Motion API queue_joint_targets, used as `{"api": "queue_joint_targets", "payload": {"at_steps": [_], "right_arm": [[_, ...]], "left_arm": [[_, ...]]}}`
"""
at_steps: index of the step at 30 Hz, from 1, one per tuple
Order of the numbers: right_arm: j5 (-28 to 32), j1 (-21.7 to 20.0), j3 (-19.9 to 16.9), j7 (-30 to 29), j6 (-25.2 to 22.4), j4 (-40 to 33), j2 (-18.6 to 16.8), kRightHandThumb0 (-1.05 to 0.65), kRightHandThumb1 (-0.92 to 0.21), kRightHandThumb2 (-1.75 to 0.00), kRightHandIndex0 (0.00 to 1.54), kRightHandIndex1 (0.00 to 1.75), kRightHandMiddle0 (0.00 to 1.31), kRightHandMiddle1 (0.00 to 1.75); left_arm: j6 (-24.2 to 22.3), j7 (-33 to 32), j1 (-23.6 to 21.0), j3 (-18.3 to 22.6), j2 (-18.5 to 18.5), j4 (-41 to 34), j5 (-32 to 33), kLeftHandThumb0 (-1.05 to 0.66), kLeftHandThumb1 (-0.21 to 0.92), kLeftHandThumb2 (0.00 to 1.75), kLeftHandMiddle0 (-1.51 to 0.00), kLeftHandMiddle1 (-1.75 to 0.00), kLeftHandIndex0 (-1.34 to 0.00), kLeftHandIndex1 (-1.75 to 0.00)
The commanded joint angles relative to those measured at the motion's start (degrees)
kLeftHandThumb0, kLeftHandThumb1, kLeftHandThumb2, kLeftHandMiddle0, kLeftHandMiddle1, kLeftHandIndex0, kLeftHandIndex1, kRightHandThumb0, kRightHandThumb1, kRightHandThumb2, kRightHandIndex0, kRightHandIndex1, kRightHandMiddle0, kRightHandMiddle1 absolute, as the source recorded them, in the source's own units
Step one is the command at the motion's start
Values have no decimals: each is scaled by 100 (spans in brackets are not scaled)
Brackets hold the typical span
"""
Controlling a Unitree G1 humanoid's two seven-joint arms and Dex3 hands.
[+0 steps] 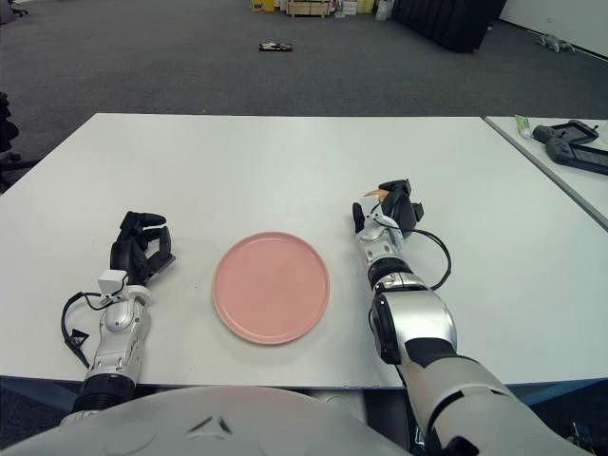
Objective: Put the apple into the plate.
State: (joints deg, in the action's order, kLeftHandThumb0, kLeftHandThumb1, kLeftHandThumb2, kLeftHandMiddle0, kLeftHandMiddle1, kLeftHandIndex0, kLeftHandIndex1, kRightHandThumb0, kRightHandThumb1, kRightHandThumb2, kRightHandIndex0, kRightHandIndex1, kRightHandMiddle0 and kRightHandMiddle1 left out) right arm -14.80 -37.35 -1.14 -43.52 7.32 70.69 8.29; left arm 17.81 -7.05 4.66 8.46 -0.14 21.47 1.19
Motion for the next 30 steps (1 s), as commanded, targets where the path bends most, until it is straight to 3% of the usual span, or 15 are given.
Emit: {"api": "queue_joint_targets", "payload": {"at_steps": [1, 11, 19, 30], "right_arm": [[33, -2, 10, -76, 244, -263, -58, -1, 8, -174, 93, 167, 68, 175], [-90, 322, 117, -184, 724, -1119, -152, -1, 7, -173, 93, 165, 67, 175], [-92, 661, 218, 89, 992, -1859, -178, -1, 6, -172, 93, 166, 67, 175], [-353, 1499, 593, 786, 504, -4244, -415, -1, 9, -174, 95, 164, 69, 175]], "left_arm": [[-173, -73, 126, 2, -26, 271, -50, -40, 61, 96, -61, -175, -39, -175], [-168, -5, 149, -3, -22, 242, -15, -40, 60, 96, -65, -175, -39, -175], [-163, 0, 160, -4, -15, 251, -17, -40, 60, 96, -65, -175, -39, -175], [-159, 6, 158, -28, -12, 221, -35, -40, 60, 96, -65, -175, -39, -175]]}}
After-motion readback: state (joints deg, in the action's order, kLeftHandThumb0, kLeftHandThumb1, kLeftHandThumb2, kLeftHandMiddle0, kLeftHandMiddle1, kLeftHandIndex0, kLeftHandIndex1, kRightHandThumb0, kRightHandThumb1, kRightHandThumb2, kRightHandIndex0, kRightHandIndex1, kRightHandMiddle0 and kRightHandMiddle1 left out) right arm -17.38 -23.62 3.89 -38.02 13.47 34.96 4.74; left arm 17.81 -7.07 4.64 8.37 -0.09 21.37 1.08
